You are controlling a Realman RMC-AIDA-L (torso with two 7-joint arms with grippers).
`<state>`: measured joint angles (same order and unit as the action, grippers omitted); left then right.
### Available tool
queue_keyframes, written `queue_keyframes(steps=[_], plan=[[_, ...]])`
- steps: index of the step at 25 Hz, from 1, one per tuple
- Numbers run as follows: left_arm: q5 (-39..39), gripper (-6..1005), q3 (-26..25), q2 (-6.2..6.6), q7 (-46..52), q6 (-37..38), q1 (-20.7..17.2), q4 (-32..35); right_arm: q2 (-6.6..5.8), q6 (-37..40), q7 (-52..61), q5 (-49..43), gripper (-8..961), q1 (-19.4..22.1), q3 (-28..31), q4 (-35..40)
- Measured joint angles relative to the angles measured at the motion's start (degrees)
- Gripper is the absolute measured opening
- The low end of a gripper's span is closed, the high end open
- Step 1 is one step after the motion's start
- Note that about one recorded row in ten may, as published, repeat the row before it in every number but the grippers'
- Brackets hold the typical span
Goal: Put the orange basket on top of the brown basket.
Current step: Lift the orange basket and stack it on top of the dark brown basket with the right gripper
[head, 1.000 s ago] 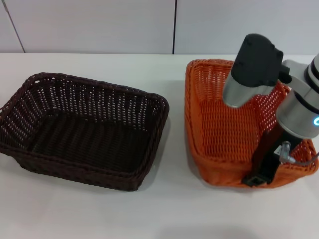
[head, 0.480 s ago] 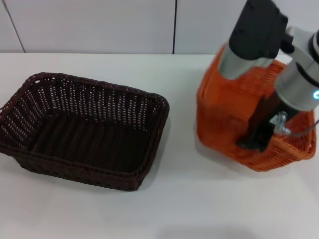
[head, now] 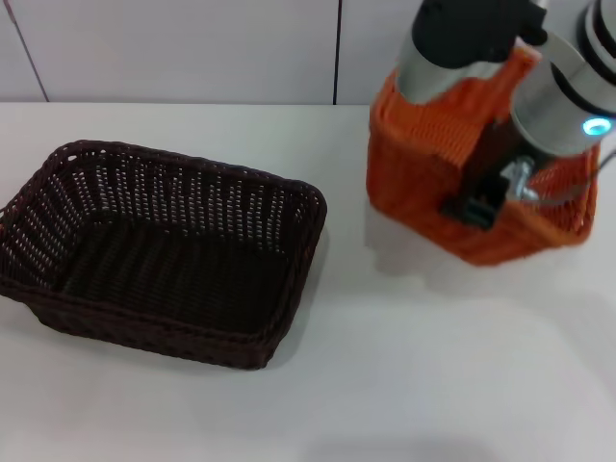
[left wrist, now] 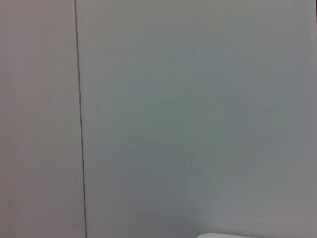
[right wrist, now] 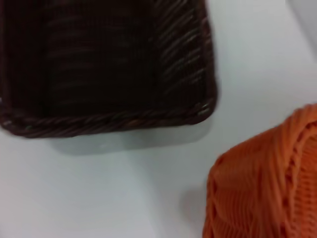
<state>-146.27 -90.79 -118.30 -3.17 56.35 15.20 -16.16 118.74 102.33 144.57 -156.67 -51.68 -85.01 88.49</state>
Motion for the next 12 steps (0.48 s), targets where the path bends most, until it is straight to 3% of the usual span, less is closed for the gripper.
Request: queue_keyframes(steps=[6, 12], plan=[[0.2, 637, -0.3, 0.05, 0.0, 0.0, 0.0, 0.5, 0.09, -6.6, -4.5, -4.9, 121, -3.3, -4.1, -0.6], [0.2, 637, -1.5, 0.08, 0.0, -0.2, 0.0, 0.7, 0.36, -11.9, -12.7, -5.3, 122, -3.3, -10.3, 0.1]])
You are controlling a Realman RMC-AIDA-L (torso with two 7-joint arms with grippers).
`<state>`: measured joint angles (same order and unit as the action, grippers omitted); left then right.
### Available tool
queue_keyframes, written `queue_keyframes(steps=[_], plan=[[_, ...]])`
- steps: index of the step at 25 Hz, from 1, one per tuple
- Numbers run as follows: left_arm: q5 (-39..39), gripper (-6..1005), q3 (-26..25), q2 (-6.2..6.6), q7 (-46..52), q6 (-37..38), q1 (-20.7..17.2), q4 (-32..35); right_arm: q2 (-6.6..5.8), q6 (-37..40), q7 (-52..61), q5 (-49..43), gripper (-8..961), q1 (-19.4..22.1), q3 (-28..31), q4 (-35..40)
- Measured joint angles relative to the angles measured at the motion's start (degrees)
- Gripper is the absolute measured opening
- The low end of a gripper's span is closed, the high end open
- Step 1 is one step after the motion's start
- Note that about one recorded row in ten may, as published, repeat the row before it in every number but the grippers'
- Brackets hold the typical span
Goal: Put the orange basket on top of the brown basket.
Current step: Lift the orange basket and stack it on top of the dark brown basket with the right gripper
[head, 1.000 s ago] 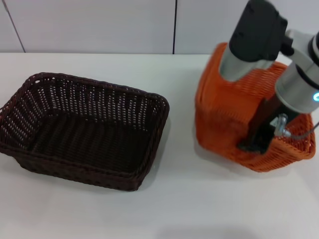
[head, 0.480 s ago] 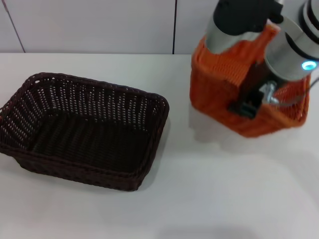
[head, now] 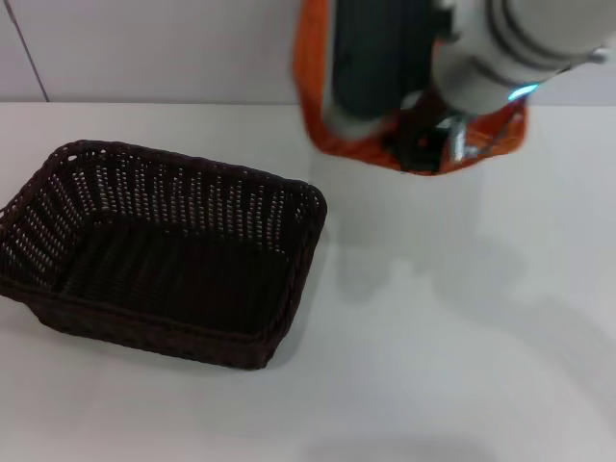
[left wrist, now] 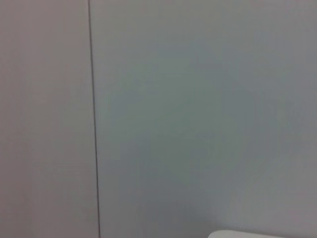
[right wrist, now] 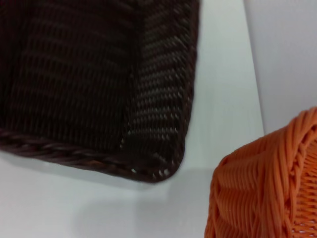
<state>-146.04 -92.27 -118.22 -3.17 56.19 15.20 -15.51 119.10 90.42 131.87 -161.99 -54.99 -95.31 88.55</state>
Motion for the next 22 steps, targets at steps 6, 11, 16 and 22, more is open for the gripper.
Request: queue_keyframes(steps=[6, 11, 16, 22], plan=[[0.1, 637, -0.1, -0.21, 0.0, -0.5, 0.5, 0.9, -0.13, -5.3, -11.4, -0.3, 122, 0.8, -10.0, -0.5], [0.1, 637, -0.1, -0.25, 0.0, -1.0, 0.8, 1.3, -0.20, -7.5, -17.1, 0.0, 122, 0.6, -11.4, -0.7], [0.1, 637, -0.1, -0.26, -0.1, -1.0, 1.2, 1.4, -0.28, -10.5, -20.6, 0.7, 127, 0.6, -12.6, 0.8], [0.5, 638, -5.4, -0.16, -3.7, -1.0, 2.1, 1.8, -0.42, -12.0, -23.3, 2.5, 145, -0.6, -19.0, 1.3]])
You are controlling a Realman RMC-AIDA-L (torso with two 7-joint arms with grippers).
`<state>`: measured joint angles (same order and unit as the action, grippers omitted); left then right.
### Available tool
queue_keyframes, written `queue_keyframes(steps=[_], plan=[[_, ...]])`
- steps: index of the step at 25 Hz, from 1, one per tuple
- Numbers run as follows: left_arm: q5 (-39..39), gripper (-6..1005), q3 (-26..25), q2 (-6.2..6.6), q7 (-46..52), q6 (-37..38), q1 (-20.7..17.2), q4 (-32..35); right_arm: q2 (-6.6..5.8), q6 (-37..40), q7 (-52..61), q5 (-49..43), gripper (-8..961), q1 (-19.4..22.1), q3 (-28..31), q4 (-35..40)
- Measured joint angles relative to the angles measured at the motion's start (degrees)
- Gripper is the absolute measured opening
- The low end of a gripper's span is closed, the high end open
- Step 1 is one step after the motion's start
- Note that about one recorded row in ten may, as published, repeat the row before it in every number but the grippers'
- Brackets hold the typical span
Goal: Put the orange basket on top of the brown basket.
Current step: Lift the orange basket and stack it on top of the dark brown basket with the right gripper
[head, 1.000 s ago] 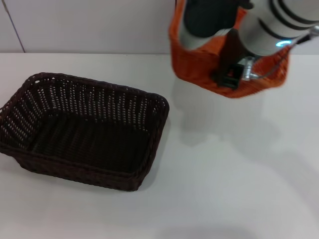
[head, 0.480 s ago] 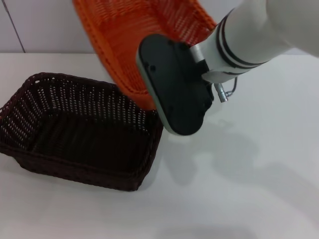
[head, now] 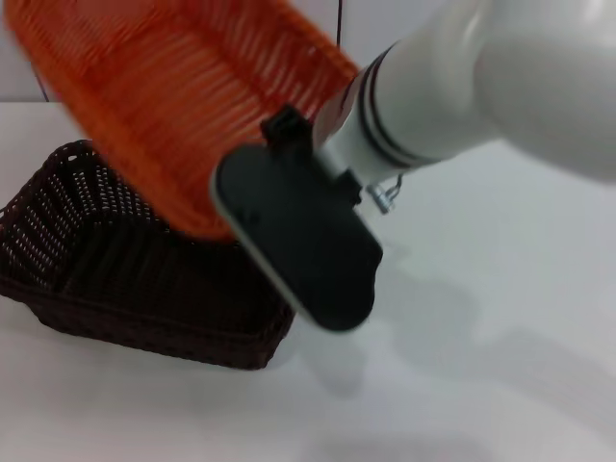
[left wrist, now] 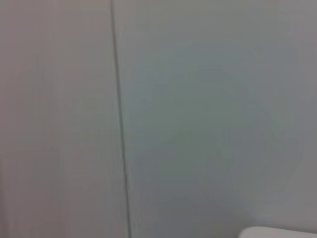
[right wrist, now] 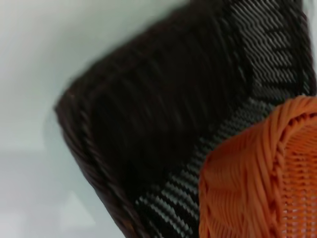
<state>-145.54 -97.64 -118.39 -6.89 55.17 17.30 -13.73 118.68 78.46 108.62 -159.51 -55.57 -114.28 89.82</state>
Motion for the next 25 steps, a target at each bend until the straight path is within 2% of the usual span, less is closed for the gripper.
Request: queue_keyframes(steps=[2, 14, 18, 22, 25], plan=[[0.0, 638, -0.5, 0.00, 0.0, 0.2, -0.2, -0.2, -0.05, -0.7, -0.7, 1.2, 151, -0.2, -2.5, -0.1], [0.1, 638, -0.5, -0.13, -0.1, 0.3, -0.1, 0.1, -0.22, -0.5, -1.2, 4.0, 186, -0.2, -7.1, -0.3], [0.1, 638, -0.4, -0.12, -0.1, 0.1, 0.1, 0.2, -0.22, 0.3, 4.7, -0.8, 198, -0.3, -12.4, -1.7], [-0.2, 638, -0.4, -0.09, -0.1, -0.6, 0.3, 0.3, -0.26, -0.1, 8.1, -3.0, 210, 0.5, -13.5, -0.2], [-0.2, 638, -0.4, -0.07, -0.1, -0.8, 0.6, 0.5, -0.49, 0.5, 9.0, -2.9, 349, 1.0, -12.8, 1.9]])
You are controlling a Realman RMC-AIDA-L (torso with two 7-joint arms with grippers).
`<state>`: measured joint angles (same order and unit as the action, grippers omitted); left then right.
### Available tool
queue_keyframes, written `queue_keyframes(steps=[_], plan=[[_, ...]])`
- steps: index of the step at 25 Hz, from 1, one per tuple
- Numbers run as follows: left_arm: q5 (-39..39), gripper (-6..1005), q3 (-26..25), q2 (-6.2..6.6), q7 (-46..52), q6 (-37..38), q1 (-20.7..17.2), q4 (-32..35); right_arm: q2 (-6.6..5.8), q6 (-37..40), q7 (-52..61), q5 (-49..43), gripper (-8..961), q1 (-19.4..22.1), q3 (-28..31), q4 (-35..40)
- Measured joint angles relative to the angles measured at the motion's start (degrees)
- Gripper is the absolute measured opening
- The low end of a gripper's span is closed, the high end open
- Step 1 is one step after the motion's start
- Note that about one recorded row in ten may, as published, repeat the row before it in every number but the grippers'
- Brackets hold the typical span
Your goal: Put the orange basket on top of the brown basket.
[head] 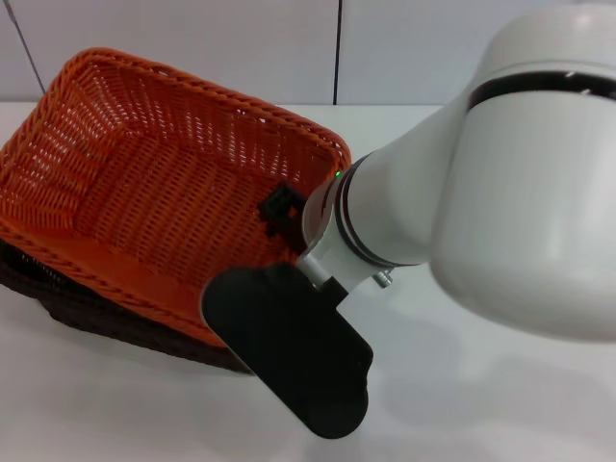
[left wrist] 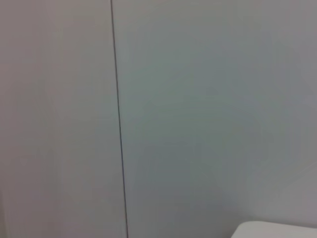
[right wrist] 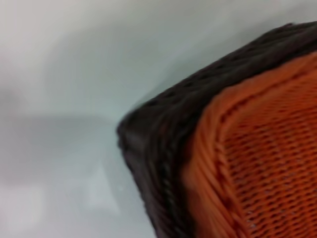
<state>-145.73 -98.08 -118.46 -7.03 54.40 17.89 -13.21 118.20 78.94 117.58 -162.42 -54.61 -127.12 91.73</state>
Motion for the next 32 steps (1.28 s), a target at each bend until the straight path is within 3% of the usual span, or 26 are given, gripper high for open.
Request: queue_keyframes(steps=[2, 11, 14, 17, 21, 22, 23, 25, 26, 30, 32], plan=[[0.0, 638, 0.0, 0.07, 0.0, -0.4, 0.5, 0.4, -0.32, 1.8, 1.4, 0.5, 442, 0.8, 1.0, 3.8], [0.0, 638, 0.0, 0.25, 0.0, -1.5, 1.2, 1.1, -0.42, 12.2, 4.9, 6.1, 528, 5.7, 3.4, 18.3], [0.0, 638, 0.0, 0.25, 0.0, -1.5, 1.2, 1.1, -0.36, 10.6, 8.0, 3.2, 557, 9.1, 4.7, 21.8], [0.0, 638, 0.0, 0.20, 0.0, -1.5, 1.2, 1.2, 0.29, 0.7, 14.8, -4.1, 557, 13.7, 9.7, 24.3], [0.0, 638, 0.0, 0.10, 0.0, -1.6, 1.2, 1.3, 0.84, -13.7, 21.0, -4.8, 556, 20.2, 20.1, 25.4], [0.0, 638, 0.1, 0.10, 0.1, -1.6, 1.2, 1.3, 1.18, -23.7, 22.1, -4.8, 556, 25.3, 23.4, 23.8], [0.0, 638, 0.1, 0.09, 0.0, -1.6, 1.2, 1.3, 1.18, -23.7, 22.1, -4.8, 556, 25.3, 23.4, 23.8], [-0.1, 638, 0.2, 0.07, 0.0, -1.7, 1.2, 1.3, 1.58, -38.9, 24.7, -4.6, 556, 32.7, 26.6, 18.9], [0.0, 638, 0.2, 0.08, 0.1, -1.7, 1.2, 1.3, 1.58, -38.9, 24.7, -4.6, 556, 32.7, 26.6, 18.9], [-0.1, 638, 0.2, 0.07, 0.1, -1.6, 1.2, 1.2, 1.59, -56.4, 30.5, -1.3, 557, 39.3, 30.9, 8.8], [-0.1, 638, 0.2, 0.07, 0.4, -1.4, 1.2, 0.9, 1.13, -68.1, 31.2, 7.7, 557, 41.6, 34.7, -1.0]])
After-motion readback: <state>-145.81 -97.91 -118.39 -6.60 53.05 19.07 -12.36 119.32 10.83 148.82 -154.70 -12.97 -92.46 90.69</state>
